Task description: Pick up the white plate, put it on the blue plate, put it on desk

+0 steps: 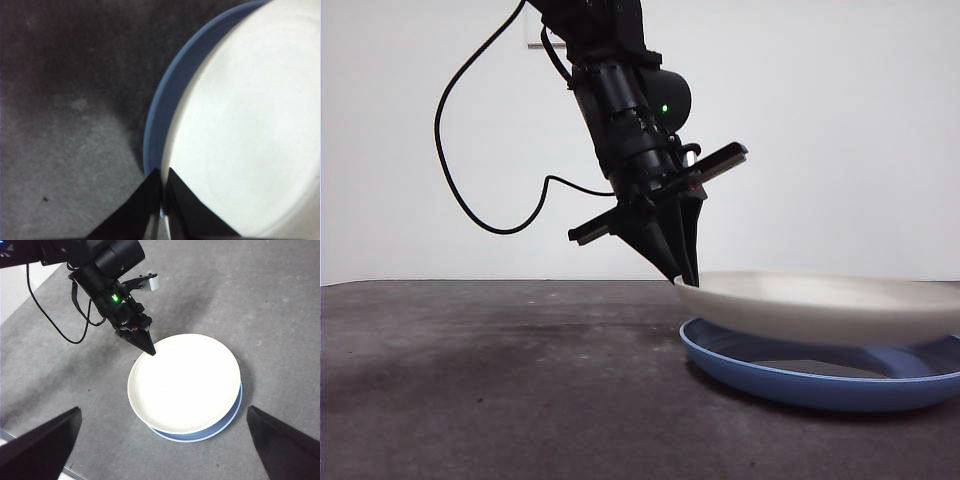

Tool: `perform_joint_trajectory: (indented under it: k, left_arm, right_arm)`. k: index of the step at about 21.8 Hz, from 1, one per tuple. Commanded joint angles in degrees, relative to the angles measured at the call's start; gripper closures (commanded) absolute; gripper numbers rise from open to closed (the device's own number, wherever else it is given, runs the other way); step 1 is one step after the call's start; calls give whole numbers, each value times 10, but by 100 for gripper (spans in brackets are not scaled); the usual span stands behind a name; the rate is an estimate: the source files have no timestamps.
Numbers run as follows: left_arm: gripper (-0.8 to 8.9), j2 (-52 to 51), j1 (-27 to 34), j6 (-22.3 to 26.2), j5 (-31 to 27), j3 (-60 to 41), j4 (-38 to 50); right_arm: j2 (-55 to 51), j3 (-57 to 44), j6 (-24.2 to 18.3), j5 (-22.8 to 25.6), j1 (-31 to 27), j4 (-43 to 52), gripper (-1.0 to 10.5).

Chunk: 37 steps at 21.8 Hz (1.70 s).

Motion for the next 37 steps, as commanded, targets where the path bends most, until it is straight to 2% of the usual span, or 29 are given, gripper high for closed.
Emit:
perform_joint_trajectory:
  k: [1,12,14,16,18,23,27,32,37]
  left_arm:
    - [803,24,-7,1,0,20,0]
    - [795,34,-18,3,0,20,24]
    - [716,34,-18,3,0,20,29]
    - [572,34,-18,5,0,22,33]
    - [471,34,-18,8,0,35,28]
    - [301,34,-18,43,0,141,-51]
    - [276,33,-18,80,0,245,-176]
    - [245,-27,-26,77,0,267,-191]
    - [250,-164,-36,84,-15,256,-194]
  right_arm:
    - [1,11,-5,2,1,5,312]
    - [1,11,-5,-2,1,3,312]
    - [1,11,-5,-2,1,0,312]
    - [1,11,-5,-2,1,-3,312]
    - [1,11,-5,-2,1,-5,312]
    - [2,11,-5,-1,1,-3,312]
    - [2,11,-7,14,2,-3,312]
    - [2,11,-6,13,6,-5,312]
    - [2,11,-5,10,25,-5,312]
